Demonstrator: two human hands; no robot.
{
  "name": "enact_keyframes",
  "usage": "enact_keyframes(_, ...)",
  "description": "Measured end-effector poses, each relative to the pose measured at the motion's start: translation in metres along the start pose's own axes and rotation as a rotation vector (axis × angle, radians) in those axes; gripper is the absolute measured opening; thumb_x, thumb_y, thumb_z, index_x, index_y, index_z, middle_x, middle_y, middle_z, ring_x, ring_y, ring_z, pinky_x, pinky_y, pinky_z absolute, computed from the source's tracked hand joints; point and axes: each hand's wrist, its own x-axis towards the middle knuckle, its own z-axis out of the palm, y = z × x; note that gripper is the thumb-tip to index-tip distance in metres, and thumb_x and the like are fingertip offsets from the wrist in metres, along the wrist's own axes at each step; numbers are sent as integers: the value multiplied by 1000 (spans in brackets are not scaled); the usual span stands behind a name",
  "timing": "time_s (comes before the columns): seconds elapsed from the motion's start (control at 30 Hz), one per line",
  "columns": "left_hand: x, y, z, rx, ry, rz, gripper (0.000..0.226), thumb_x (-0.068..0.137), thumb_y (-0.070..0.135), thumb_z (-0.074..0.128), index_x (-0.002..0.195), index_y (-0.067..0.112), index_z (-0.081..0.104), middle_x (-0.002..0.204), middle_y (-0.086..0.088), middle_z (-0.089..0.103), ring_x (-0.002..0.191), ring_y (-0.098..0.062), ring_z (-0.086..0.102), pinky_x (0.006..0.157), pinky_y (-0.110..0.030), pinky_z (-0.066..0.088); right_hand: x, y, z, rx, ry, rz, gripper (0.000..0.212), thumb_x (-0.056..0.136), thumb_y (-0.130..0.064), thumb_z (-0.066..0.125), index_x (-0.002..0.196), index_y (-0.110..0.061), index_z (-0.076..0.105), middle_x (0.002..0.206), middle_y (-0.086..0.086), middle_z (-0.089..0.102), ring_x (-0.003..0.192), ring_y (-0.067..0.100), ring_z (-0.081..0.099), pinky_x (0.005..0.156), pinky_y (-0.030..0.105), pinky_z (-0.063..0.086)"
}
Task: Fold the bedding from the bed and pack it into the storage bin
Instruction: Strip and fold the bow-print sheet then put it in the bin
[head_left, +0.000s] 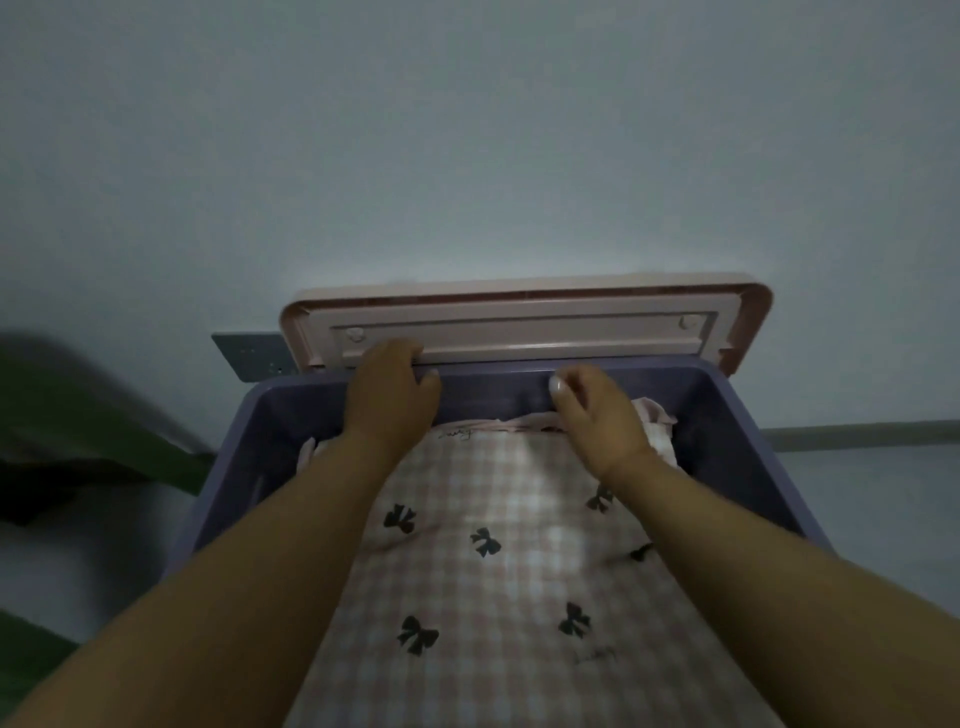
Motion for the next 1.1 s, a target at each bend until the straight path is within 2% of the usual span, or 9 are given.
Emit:
enact_keyframes(0.13,9,-14,-1,403,-275,-41,41,93,38,43,128,17,50,128,-9,54,111,-31,51,103,-45,38,42,-21,-8,254,19,171,24,98,-37,41,82,-22,49,84,-3,53,88,17,51,81,33,43)
enact_keyframes(0.23,9,-16,0,453,-298,-29,46,94,39,40,133,16,46,133,-10,49,119,-31,46,108,-45,31,60,-24,-2,590,23,378,28,98,-33,44,76,-18,48,72,1,56,78,20,52,82,37,49)
enact_keyframes(0.33,9,-13,-2,447,-262,-21,43,94,41,40,124,13,53,126,-11,53,112,-30,49,101,-41,38,77,-31,-4,957,47,552,29,100,-32,42,91,-8,55,76,6,57,74,18,56,73,28,53)
enact_keyframes(0.47,13,-9,-9,382,-255,-79,30,91,40,46,95,13,59,104,-12,60,87,-26,53,77,-34,45,97,-40,-12,1087,114,603,40,100,-31,42,123,1,49,88,12,60,91,23,60,81,31,51)
enact_keyframes(0.6,21,18,-14,-103,-218,-148,20,93,23,49,79,9,55,80,-10,55,77,-25,51,67,-32,38,110,-55,-17,1118,156,677,26,101,-23,42,117,-4,50,74,9,56,91,25,64,87,31,54)
enact_keyframes(0.77,24,59,-20,-970,-210,-350,33,96,33,54,71,12,46,67,-4,41,60,-20,35,61,-32,31,105,-66,-16,1202,180,710,21,97,-7,47,76,-3,50,44,8,59,58,17,58,46,22,56)
enact_keyframes(0.83,26,71,-28,-1232,-107,-507,28,98,34,50,103,7,54,90,-14,58,72,-20,54,65,-30,46,96,-75,-15,1256,159,642,21,97,-6,49,76,-2,52,57,9,60,46,13,61,42,20,54)
enact_keyframes(0.93,26,77,-43,-1443,55,-647,46,100,33,45,133,2,41,115,-14,62,85,-16,63,68,-25,55,83,-93,-19,1325,146,528,17,95,-3,50,79,-1,52,51,6,63,38,10,61,44,21,55)
enact_keyframes(1.1,9,95,-78,-1477,171,-611,19,101,18,45,109,1,49,86,-10,62,72,-13,65,57,-19,57,63,-120,-40,1354,151,428,12,93,-1,53,82,1,53,49,6,64,45,13,64,47,21,56)
